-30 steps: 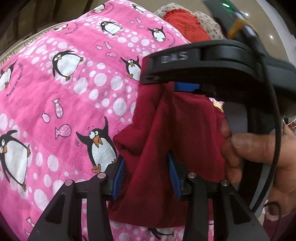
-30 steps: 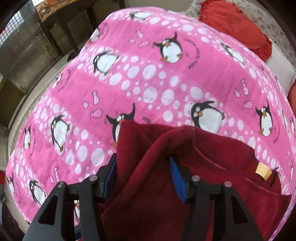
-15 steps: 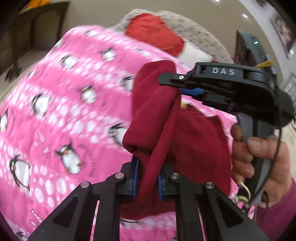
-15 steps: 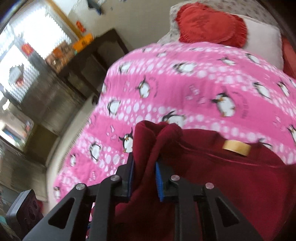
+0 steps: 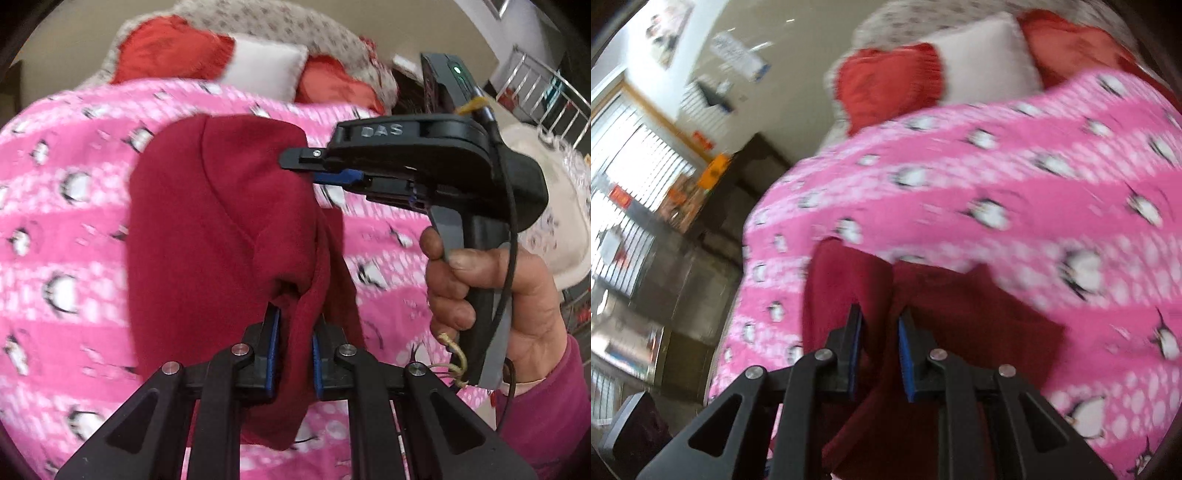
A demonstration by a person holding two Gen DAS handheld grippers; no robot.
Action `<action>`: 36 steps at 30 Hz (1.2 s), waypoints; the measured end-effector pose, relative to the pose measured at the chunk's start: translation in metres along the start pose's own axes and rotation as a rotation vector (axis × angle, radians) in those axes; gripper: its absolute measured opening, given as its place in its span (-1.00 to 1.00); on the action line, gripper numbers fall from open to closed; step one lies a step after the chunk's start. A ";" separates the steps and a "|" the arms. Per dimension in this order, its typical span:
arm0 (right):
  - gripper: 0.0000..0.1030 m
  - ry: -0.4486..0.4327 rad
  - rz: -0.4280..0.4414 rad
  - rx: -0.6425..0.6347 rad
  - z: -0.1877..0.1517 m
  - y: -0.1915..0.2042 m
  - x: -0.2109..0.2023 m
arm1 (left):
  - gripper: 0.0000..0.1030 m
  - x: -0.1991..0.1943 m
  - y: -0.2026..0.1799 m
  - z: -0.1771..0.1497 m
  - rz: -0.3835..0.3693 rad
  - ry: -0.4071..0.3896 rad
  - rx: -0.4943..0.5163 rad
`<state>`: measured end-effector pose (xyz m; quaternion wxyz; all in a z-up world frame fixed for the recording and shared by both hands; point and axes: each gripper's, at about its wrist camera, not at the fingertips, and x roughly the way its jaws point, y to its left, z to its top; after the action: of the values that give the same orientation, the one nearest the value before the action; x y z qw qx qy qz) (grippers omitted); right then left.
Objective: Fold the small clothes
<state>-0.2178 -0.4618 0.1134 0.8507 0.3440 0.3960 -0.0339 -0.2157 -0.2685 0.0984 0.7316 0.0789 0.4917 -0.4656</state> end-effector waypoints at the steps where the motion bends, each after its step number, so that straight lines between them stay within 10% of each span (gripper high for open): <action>1: -0.64 0.002 -0.032 0.015 -0.005 -0.012 0.002 | -1.00 0.010 -0.004 -0.003 0.000 0.018 0.008; 8: -0.56 -0.013 -0.079 0.162 -0.028 -0.062 0.011 | -0.84 0.032 -0.013 -0.006 -0.033 0.098 0.079; 12: 0.23 -0.067 -0.051 0.165 -0.032 -0.054 -0.024 | -0.66 -0.025 -0.003 0.000 -0.094 0.058 0.096; 21: 0.24 0.079 -0.046 0.059 -0.058 -0.021 0.016 | -0.62 -0.046 0.049 0.008 0.139 -0.042 0.032; 24: -0.55 0.056 -0.017 0.026 -0.065 -0.022 0.017 | -0.62 -0.038 0.056 0.005 0.162 -0.020 -0.004; 26: -0.69 0.021 0.018 0.032 -0.064 -0.025 -0.001 | -0.62 -0.036 0.061 0.001 0.171 -0.016 -0.020; 32: -0.68 -0.005 -0.127 -0.053 -0.061 -0.030 -0.017 | -0.62 -0.008 0.060 -0.001 0.212 -0.001 -0.013; 36: -0.32 0.025 -0.181 -0.009 -0.066 -0.039 -0.004 | -0.62 0.006 0.062 -0.006 0.232 0.029 -0.027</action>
<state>-0.2765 -0.4522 0.0650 0.8408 0.3031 0.4361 -0.1048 -0.1719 -0.2345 0.0695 0.7742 0.1320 0.4962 -0.3701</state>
